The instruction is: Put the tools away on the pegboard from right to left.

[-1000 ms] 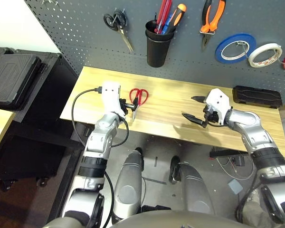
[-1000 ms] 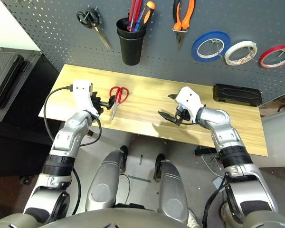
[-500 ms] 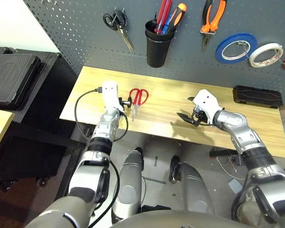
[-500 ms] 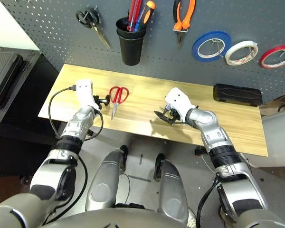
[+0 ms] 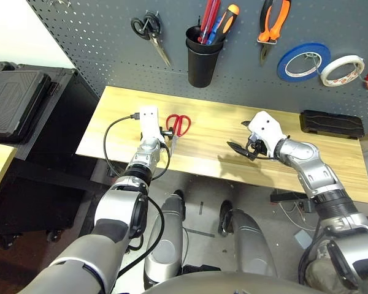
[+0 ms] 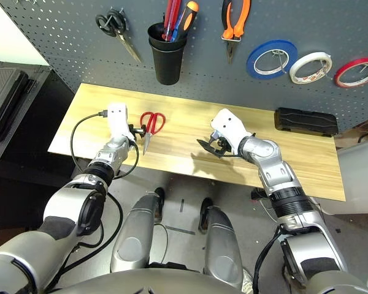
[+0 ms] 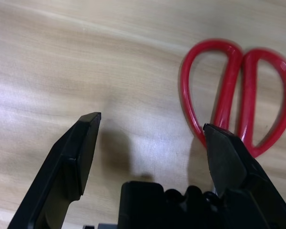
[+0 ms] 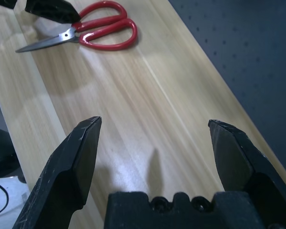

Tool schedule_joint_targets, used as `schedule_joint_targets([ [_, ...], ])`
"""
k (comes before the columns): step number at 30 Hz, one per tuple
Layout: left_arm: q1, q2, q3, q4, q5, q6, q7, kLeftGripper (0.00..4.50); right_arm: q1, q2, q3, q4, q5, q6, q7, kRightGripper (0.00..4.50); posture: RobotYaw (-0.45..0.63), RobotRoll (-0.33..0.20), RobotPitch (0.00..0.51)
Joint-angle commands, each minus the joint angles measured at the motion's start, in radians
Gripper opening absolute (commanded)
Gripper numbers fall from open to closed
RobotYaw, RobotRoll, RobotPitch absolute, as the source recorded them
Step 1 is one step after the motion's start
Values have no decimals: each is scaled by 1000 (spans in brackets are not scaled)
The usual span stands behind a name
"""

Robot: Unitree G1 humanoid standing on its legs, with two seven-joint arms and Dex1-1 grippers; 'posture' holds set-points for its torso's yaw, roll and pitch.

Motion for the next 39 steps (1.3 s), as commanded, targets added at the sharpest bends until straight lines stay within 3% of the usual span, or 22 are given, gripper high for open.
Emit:
schedule_joint_targets([
  [1, 1, -20, 4, 48, 10, 13, -2, 4473, 15, -20, -5, -31, 4, 26, 4, 4500, 204, 0, 280],
  [3, 0, -26, -1, 56, 16, 22, -7, 4473, 17, -28, -4, -43, 6, 32, 10, 4500, 204, 0, 280],
  [6, 0, -35, -2, 60, 17, 36, -12, 3826, 29, -57, 4, -66, 25, 40, 63, 4500, 199, 0, 276],
  [16, 35, -46, -16, 51, 31, 53, -29, 65, 17, -104, 20, -45, 43, 47, 166, 4500, 214, 0, 279],
  [28, 92, -53, 29, -64, -19, -16, -82, 24, -13, -83, 23, 15, 42, -18, 172, 4500, 238, 0, 281],
  [33, 192, -52, 32, -268, -39, -100, -125, 24, -37, -73, -3, 80, 70, -109, 187, 4500, 275, 0, 283],
  [39, 399, -83, 18, -726, -118, -24, -202, 24, -58, -85, -27, 174, 103, -207, 227, 4500, 314, 0, 282],
])
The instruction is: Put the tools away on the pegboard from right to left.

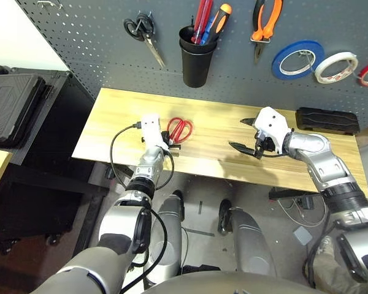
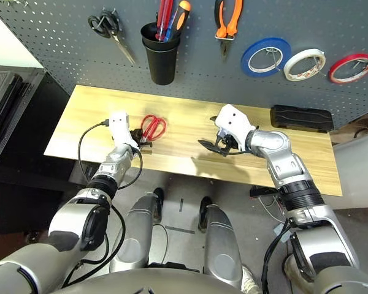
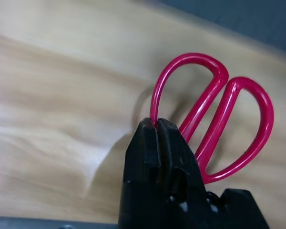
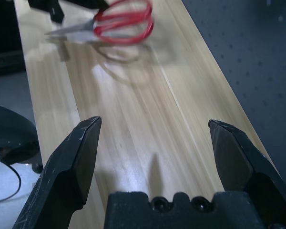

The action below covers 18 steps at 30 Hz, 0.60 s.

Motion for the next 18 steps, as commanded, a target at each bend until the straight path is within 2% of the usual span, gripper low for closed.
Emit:
schedule_joint_targets([
  [1, 131, -19, -27, -283, -51, 77, -47, 24, -6, -12, -30, 67, 26, -55, 28, 4500, 321, 0, 282],
  [6, 288, -11, -58, -657, -115, 223, -70, 24, -40, -8, -69, 158, 65, -166, 70, 4500, 337, 0, 280],
  [10, 340, -5, -51, -846, -186, 328, -68, 24, -75, -5, -103, 227, 112, -240, 122, 4500, 347, 0, 274],
  [12, 337, -2, -36, -878, -205, 370, -51, 24, -93, -12, -107, 260, 105, -252, 124, 4500, 351, 0, 273],
  [16, 283, 13, -18, -797, -171, 387, -14, 24, -109, -11, -108, 292, 98, -272, 123, 4500, 355, 0, 274],
  [18, 226, 36, -41, -696, -128, 379, -15, 399, -110, -9, -106, 292, 95, -270, 117, 4500, 355, 0, 274],
])
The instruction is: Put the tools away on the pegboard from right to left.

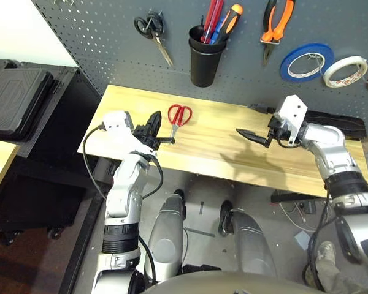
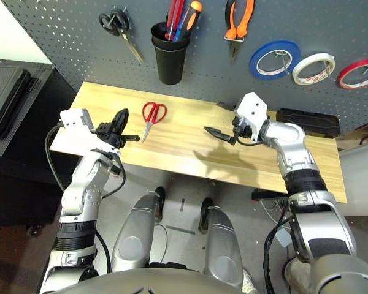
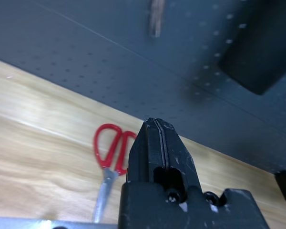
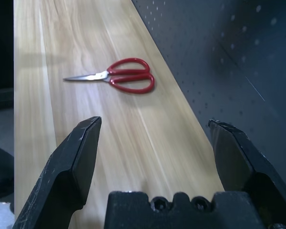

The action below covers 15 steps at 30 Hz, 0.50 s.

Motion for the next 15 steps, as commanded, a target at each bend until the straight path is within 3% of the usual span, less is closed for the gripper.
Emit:
schedule_joint_targets([
  [1, -65, 25, -27, 165, 65, 4, 11, 613, 3, -3, -3, 11, -10, -7, -2, 4500, 349, 0, 276],
  [11, -272, 48, -54, 700, 175, -185, -2, 4357, 63, 6, 10, -99, -36, 35, -70, 4500, 285, 0, 282],
  [15, -358, 52, -56, 923, 207, -260, -11, 4439, 91, 3, 10, -153, -38, 67, -86, 4500, 268, 0, 285],
])
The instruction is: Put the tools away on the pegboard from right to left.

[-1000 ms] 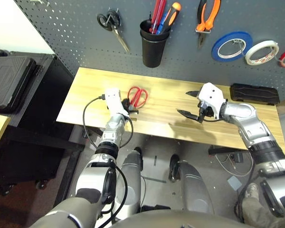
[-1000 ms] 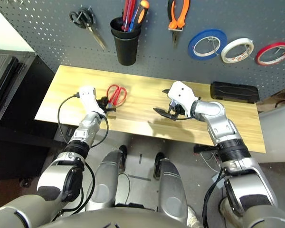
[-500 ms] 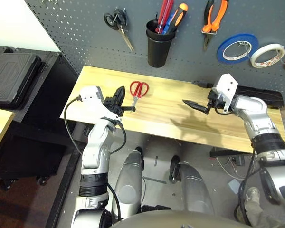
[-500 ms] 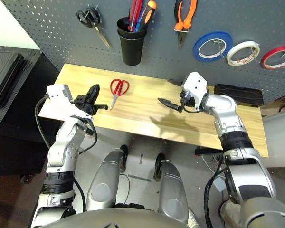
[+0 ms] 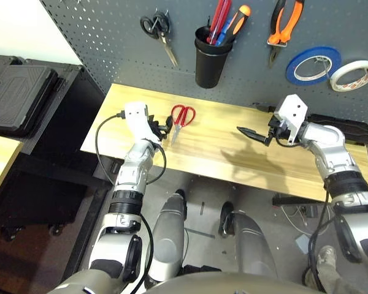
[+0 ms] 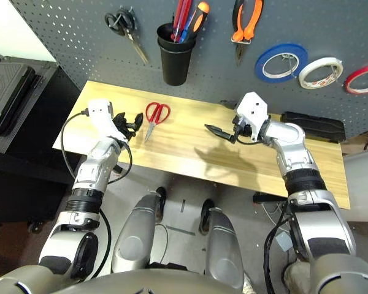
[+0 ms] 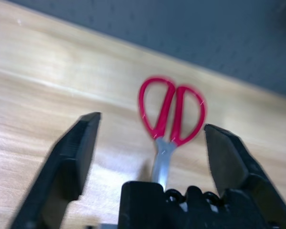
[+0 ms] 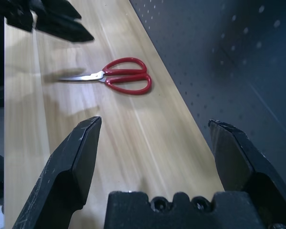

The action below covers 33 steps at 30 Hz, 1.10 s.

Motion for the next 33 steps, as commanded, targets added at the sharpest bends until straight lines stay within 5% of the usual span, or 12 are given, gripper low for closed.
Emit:
schedule_joint_targets([
  [1, -41, 3, -15, 181, 38, -63, -14, 4439, 33, -9, 5, -44, -11, 31, -13, 4500, 264, 0, 286],
  [18, -164, -24, -40, 544, 116, -138, 1, 4439, 66, -22, 32, -147, -23, 108, -21, 4500, 237, 0, 292],
  [22, -166, -34, -49, 577, 135, -116, 12, 3585, 83, -38, 40, -181, -25, 135, -13, 4500, 227, 0, 294],
  [30, -118, -47, -68, 557, 159, -74, 16, 529, 94, -49, 42, -199, -32, 147, -14, 4500, 219, 0, 295],
  [33, -84, -44, -69, 521, 157, -49, 22, 302, 92, -47, 43, -191, -36, 142, -15, 4500, 224, 0, 297],
])
